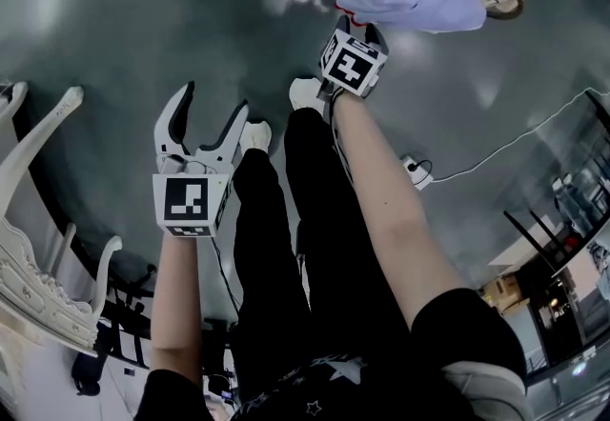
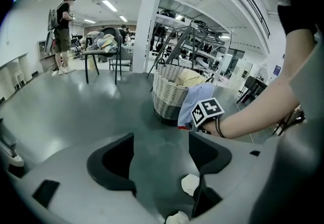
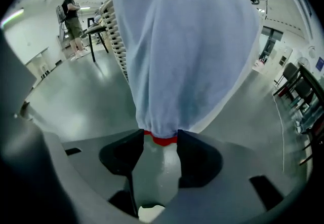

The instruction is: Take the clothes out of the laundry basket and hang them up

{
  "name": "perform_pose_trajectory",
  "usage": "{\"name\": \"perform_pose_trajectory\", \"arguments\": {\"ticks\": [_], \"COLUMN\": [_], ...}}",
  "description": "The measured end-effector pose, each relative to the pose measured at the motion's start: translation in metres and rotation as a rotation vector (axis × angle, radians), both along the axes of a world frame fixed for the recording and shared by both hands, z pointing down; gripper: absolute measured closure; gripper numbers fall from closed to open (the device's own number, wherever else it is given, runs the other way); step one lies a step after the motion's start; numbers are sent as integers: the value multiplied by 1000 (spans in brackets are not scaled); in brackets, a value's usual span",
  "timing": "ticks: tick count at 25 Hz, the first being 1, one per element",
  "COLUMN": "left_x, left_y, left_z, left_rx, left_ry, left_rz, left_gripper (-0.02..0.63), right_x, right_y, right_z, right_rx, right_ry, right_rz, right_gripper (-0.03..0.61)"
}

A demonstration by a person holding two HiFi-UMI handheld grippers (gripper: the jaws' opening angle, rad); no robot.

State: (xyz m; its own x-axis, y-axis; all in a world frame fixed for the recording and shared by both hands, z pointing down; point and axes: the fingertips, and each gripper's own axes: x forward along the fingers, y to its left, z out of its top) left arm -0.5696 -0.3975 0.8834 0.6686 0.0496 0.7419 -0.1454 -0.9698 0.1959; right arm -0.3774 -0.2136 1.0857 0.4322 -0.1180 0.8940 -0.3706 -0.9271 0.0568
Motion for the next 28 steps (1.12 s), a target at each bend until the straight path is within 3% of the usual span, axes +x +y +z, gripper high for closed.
{"name": "perform_pose_trajectory", "arguments": {"ticks": [4,6,15,24,28], "left_x": [0,1,3,7,4], "left_y": [5,7,24,71,101], "left_z": [11,14,0,-46,-66], "left_rx": [-12,-10,-10,6,21], "left_ry": [2,0,-22,-27,-39], "left_rz": [-7,7,111,314,425], "left_gripper": [273,273,273,273,273], "right_x": [17,18,-19,-64,-74], "right_y": [10,17,44,62,62], "right_z": [-3,-9,-79,-202,-255], "right_rx": [-43,-60,-1,209,281], "right_ry": [51,59,55,30,51], "right_rz": [2,-20,-100,-111,-175], "right_gripper": [507,547,554,554,555]}}
